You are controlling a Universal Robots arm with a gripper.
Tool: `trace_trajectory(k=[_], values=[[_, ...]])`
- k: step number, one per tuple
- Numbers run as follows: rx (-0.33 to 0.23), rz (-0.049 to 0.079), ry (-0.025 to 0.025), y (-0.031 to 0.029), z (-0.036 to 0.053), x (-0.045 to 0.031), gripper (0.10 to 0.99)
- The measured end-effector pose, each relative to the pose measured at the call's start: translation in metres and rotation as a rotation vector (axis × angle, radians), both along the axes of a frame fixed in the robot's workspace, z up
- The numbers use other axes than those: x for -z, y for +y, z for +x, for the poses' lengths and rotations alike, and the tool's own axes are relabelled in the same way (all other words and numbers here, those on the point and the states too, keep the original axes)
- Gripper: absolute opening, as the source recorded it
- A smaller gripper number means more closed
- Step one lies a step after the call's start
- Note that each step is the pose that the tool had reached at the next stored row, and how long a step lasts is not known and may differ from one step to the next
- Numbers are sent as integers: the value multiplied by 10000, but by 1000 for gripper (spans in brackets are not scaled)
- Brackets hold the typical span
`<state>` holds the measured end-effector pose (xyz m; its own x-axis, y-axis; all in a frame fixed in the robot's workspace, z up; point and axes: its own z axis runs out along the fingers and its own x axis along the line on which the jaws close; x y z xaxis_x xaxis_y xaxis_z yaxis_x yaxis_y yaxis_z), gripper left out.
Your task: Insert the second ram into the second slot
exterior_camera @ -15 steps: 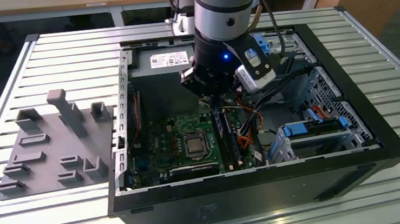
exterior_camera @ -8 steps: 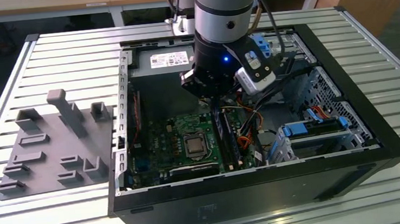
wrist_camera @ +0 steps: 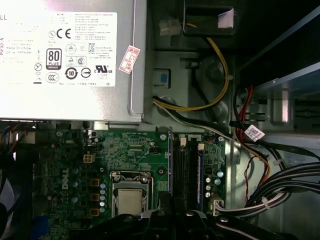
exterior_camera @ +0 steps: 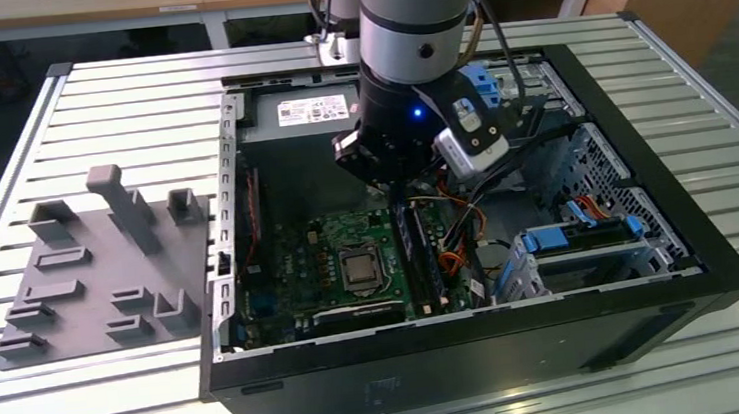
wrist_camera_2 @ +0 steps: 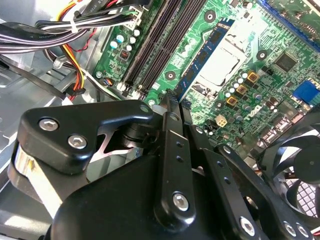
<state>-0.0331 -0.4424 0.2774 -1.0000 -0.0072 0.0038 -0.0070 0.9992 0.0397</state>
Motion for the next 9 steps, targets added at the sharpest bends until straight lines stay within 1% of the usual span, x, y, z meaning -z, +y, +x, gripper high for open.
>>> trace_trajectory(k=[9], values=[[0,1,0,0,0,27,137]])
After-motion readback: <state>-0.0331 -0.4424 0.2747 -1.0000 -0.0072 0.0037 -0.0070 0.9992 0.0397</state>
